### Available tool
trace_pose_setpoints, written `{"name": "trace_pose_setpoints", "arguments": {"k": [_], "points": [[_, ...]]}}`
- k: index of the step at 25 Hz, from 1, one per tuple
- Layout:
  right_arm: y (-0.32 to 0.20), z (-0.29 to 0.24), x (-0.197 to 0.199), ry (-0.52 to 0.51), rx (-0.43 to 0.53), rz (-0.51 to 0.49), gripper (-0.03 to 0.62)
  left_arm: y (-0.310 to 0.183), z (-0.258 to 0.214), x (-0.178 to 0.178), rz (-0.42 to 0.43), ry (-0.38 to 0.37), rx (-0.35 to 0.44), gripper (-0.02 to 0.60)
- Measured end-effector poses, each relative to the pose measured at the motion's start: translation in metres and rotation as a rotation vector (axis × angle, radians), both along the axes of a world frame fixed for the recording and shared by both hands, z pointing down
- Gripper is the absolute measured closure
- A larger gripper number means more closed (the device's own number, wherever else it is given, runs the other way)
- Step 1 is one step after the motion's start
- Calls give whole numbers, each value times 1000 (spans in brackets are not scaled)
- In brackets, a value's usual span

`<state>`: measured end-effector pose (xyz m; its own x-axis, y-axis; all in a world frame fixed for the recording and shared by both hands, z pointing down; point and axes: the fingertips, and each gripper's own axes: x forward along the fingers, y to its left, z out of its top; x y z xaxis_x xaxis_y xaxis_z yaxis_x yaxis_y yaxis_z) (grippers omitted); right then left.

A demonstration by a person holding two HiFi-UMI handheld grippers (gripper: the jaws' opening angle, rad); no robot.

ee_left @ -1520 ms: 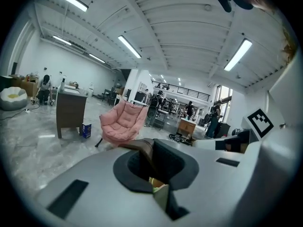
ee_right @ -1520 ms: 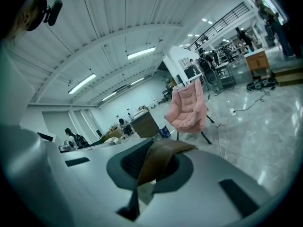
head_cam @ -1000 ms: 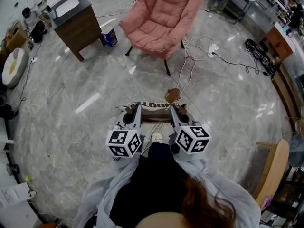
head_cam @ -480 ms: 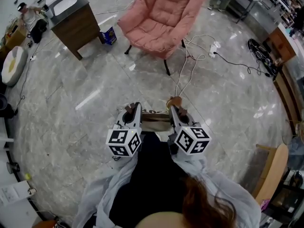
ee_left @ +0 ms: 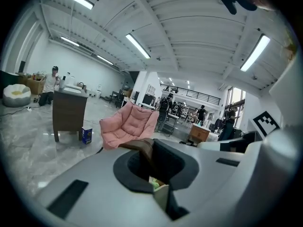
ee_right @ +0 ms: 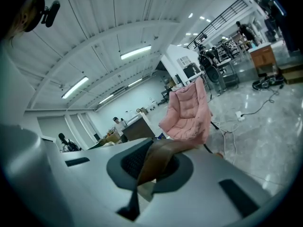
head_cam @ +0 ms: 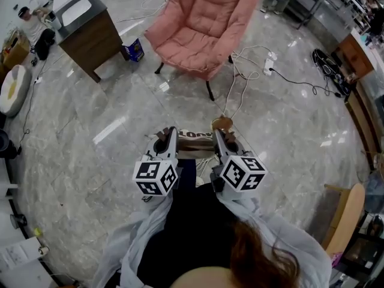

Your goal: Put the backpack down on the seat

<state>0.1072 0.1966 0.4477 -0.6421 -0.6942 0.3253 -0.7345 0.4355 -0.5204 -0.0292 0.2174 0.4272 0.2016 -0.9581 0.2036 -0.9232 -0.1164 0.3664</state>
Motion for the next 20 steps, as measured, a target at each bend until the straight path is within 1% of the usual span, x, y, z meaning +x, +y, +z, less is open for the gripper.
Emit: {"name": "trace_pose_setpoints", "arguments": {"k": [8,11,20], "points": [[-89,-5,-30,33,-6,29,585,-96,-4,-32,24,1,-43,568],[-120,-7,-40,20,-16,49,585,-127,-6,-43,36,13,-52,568],[-192,-10,-71,11,-23,67,585,-208,-13,-74,60,37,-44,568]]}}
